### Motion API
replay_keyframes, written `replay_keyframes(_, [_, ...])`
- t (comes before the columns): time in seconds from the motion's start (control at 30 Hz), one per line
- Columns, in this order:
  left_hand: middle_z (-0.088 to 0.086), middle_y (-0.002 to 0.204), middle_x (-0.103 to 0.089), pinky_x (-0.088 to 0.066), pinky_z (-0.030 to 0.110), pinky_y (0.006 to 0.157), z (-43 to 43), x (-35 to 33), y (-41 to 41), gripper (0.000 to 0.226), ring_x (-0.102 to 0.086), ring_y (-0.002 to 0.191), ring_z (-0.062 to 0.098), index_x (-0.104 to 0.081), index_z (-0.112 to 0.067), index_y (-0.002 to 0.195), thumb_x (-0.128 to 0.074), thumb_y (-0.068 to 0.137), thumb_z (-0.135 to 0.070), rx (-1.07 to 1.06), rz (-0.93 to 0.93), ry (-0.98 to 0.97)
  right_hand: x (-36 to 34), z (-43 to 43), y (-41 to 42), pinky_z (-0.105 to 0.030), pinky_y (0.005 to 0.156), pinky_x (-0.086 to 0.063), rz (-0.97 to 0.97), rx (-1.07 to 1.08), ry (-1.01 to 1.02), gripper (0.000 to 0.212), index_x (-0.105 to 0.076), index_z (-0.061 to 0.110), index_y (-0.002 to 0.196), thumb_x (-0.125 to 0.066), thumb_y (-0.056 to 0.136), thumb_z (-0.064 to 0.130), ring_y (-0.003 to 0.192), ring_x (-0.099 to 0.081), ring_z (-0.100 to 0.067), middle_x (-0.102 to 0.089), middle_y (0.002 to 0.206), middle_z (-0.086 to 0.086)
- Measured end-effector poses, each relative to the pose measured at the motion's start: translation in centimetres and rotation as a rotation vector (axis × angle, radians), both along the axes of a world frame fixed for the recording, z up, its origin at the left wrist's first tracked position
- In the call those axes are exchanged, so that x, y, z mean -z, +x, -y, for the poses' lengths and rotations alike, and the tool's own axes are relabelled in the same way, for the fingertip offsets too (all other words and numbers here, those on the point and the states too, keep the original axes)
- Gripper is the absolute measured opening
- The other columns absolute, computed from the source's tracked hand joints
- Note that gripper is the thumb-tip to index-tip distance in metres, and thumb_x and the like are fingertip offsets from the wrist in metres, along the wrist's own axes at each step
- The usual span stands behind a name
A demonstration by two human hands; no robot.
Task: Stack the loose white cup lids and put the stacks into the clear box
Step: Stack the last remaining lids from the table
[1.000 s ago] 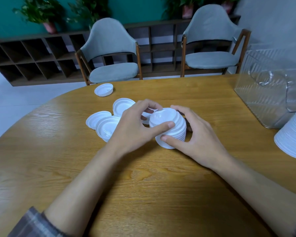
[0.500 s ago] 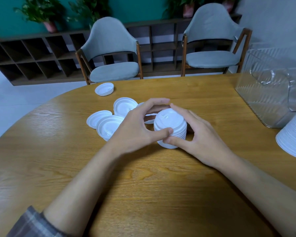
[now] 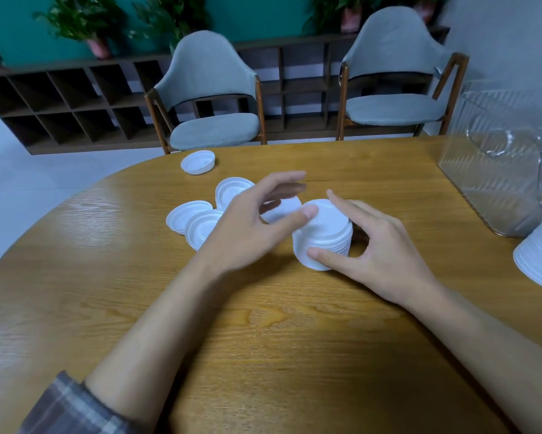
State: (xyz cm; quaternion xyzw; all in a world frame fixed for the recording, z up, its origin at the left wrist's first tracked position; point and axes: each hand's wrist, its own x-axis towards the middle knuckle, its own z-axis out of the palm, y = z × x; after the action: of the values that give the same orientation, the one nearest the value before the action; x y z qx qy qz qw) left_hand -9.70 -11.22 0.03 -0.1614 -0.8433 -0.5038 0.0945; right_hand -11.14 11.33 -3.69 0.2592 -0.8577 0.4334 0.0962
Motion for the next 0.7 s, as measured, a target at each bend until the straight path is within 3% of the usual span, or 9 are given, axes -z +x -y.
replay_keyframes(0.07, [-0.013, 0.121, -0.074, -0.050, 0.031, 0.106, 0.8, 0.5, -0.5, 0.032, -0.064, 0.121, 0.000, -0.066, -0.025, 0.131, -0.070, 0.100, -0.030, -0.146, -0.114, -0.088, 0.1, -0.1, -0.1, -0.003, 0.103, -0.031, 0.000, 0.031, -0.003, 0.094, -0.048, 0.024, 0.155, -0.087, 0.074, 0.051, 0.127, -0.050, 0.009, -0.059, 0.138, 0.019])
replay_keyframes(0.17, [-0.009, 0.117, -0.075, -0.054, 0.041, 0.093, 1.6, 1.6, -1.1, 0.029, -0.067, 0.113, 0.011, -0.071, -0.020, 0.124, -0.070, 0.095, -0.020, -0.246, -0.243, -0.487, 0.3, -0.2, -0.3, -0.003, 0.102, -0.032, 0.006, 0.056, -0.011, 0.095, -0.046, 0.026, 0.157, -0.088, 0.075, 0.050, 0.126, -0.051, 0.006, -0.059, 0.135, 0.021])
replay_keyframes(0.3, [-0.005, 0.126, -0.071, -0.055, 0.044, 0.089, 2.0, 2.2, -1.6, 0.033, -0.062, 0.121, 0.022, -0.073, -0.018, 0.123, -0.078, 0.092, -0.026, -0.209, -0.171, -0.727, 0.3, -0.1, -0.4, 0.000, 0.098, -0.029, 0.015, 0.052, -0.008, 0.095, -0.042, 0.028, 0.159, -0.086, 0.078, 0.048, 0.124, -0.049, 0.009, -0.058, 0.132, 0.021])
replay_keyframes(0.53, [-0.002, 0.112, -0.074, -0.055, 0.046, 0.073, 1.9, 2.3, -1.9, 0.015, -0.067, 0.104, 0.031, -0.075, -0.016, 0.107, -0.068, 0.095, -0.010, -0.290, -0.230, -0.767, 0.2, -0.1, -0.3, 0.001, 0.098, -0.026, 0.012, 0.039, -0.008, 0.090, -0.045, 0.028, 0.157, -0.086, 0.079, 0.046, 0.123, -0.046, 0.014, -0.057, 0.133, 0.019])
replay_keyframes(0.7, [-0.002, 0.093, -0.069, -0.050, 0.045, 0.064, 1.2, 1.7, -1.2, 0.012, -0.064, 0.082, 0.029, -0.059, -0.014, 0.108, -0.064, 0.097, -0.016, -0.332, -0.321, -0.595, 0.3, -0.2, -0.3, 0.001, 0.098, -0.027, 0.018, 0.040, 0.003, 0.091, -0.042, 0.032, 0.158, -0.082, 0.079, 0.053, 0.126, -0.047, 0.009, -0.054, 0.135, 0.022])
